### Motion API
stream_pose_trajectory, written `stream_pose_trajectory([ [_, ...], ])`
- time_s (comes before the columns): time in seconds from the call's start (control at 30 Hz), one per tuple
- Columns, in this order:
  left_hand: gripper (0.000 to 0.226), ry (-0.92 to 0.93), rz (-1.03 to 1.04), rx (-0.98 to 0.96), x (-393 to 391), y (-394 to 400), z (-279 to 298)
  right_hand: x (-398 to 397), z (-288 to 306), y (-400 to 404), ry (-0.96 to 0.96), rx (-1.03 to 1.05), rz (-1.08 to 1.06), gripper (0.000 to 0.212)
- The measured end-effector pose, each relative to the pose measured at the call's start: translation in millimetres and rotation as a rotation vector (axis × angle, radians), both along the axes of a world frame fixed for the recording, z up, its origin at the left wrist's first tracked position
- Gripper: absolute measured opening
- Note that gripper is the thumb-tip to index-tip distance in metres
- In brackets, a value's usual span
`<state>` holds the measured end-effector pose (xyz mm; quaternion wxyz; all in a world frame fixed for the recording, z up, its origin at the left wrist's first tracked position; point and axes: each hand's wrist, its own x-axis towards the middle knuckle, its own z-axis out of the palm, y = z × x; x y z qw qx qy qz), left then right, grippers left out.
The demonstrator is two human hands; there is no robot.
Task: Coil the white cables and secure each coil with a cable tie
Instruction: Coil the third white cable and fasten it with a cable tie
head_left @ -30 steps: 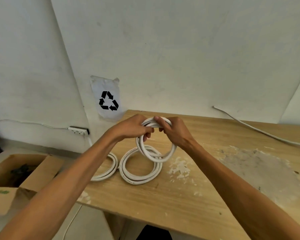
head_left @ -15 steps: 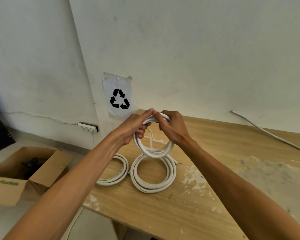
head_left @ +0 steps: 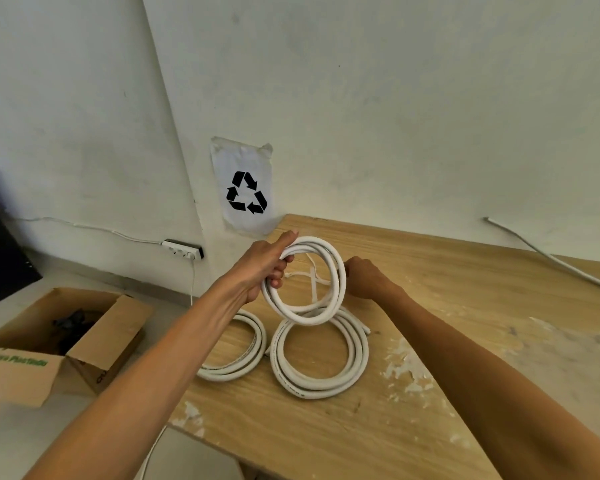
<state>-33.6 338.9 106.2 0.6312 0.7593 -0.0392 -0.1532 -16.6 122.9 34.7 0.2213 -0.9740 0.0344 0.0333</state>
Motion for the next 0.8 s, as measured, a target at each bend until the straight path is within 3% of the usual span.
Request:
stream_pose_trajectory([
  [0.07,0.049,0.003,0.005,-0.015,1.0,-0.6,-0.7,0.4,-0.3,2.1,-0.021,-0.024,0.015,0.032],
  [0.17,0.049,0.015,0.001,-0.039,0.5,-1.8,-0.7,0.0,0.5,3.4,-0.03,-0.031,-0.006,0.026],
  [0.33,0.049,0.003,-0.009,-0.058,-5.7,-8.7,2.1,-5.2,3.3,-7.4,-0.124,0.164,-0.051,0.011],
  [0.43,0.048,-0.01,-0.008,-0.077,-12.4,-19.6,6.2,-17.6,17.7,-19.1,-0.213,0.252,-0.095,0.015],
  [0.8,0.045,-0.016,0.085,-0.18,-36.4,-75.6,4.2,-99.4,75.0,-70.7,-0.397,0.259,-0.15,0.014],
])
